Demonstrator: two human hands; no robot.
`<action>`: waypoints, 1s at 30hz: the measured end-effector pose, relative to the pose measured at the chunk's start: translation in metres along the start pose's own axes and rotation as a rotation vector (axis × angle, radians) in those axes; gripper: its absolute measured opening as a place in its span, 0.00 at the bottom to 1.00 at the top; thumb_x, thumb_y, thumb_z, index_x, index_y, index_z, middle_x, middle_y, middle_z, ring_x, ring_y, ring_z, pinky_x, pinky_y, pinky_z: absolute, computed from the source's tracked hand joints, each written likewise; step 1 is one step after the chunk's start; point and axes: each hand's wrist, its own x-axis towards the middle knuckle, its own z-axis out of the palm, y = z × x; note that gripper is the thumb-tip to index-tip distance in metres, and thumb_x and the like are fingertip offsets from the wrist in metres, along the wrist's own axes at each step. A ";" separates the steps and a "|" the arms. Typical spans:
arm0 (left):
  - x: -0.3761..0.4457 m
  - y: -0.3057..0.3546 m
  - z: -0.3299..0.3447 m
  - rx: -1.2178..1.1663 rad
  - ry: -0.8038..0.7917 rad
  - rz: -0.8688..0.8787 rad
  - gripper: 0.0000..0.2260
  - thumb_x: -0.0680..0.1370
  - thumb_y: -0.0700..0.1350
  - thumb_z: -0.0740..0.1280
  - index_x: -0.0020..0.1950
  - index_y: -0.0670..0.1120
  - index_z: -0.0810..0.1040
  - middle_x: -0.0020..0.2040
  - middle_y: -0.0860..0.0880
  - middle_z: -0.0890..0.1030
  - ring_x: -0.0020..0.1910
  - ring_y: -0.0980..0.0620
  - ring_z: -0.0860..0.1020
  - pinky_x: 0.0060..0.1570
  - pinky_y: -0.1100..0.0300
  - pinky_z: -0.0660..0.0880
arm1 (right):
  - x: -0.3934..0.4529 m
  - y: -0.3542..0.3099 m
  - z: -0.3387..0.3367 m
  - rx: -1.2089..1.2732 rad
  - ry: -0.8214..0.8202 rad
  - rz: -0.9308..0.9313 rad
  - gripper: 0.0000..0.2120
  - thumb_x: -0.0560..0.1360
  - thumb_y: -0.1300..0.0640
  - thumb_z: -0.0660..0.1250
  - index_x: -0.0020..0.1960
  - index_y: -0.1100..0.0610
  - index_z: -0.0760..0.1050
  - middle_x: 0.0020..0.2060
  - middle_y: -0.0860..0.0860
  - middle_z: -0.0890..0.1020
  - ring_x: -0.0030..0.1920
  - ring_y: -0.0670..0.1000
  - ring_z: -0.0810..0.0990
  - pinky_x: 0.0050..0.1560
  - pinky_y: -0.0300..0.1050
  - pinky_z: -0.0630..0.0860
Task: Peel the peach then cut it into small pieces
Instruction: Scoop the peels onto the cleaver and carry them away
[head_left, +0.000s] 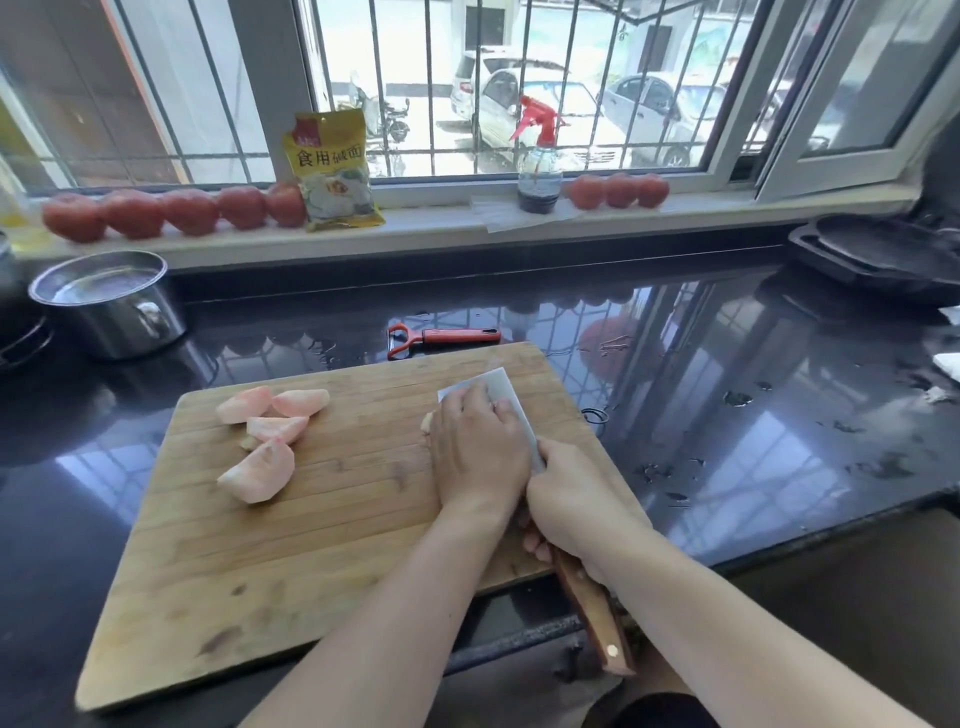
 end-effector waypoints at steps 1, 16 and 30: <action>0.000 0.000 -0.002 -0.017 -0.003 0.000 0.14 0.84 0.47 0.59 0.65 0.45 0.79 0.69 0.46 0.76 0.70 0.46 0.71 0.71 0.52 0.60 | 0.001 0.000 0.000 0.009 -0.004 0.015 0.16 0.73 0.57 0.51 0.53 0.51 0.74 0.31 0.59 0.84 0.27 0.59 0.81 0.30 0.52 0.72; -0.006 -0.003 -0.004 0.192 -0.002 0.101 0.16 0.83 0.51 0.61 0.65 0.45 0.79 0.66 0.43 0.76 0.64 0.42 0.72 0.67 0.48 0.65 | 0.001 0.003 -0.003 0.102 -0.035 0.053 0.20 0.73 0.60 0.51 0.56 0.46 0.77 0.36 0.62 0.85 0.26 0.55 0.78 0.35 0.53 0.71; 0.003 -0.015 -0.013 0.325 -0.011 0.052 0.17 0.82 0.55 0.61 0.65 0.47 0.78 0.68 0.42 0.70 0.67 0.40 0.67 0.68 0.45 0.64 | -0.005 -0.003 -0.006 0.099 -0.039 0.035 0.22 0.75 0.63 0.50 0.60 0.49 0.76 0.25 0.56 0.78 0.22 0.51 0.75 0.26 0.41 0.72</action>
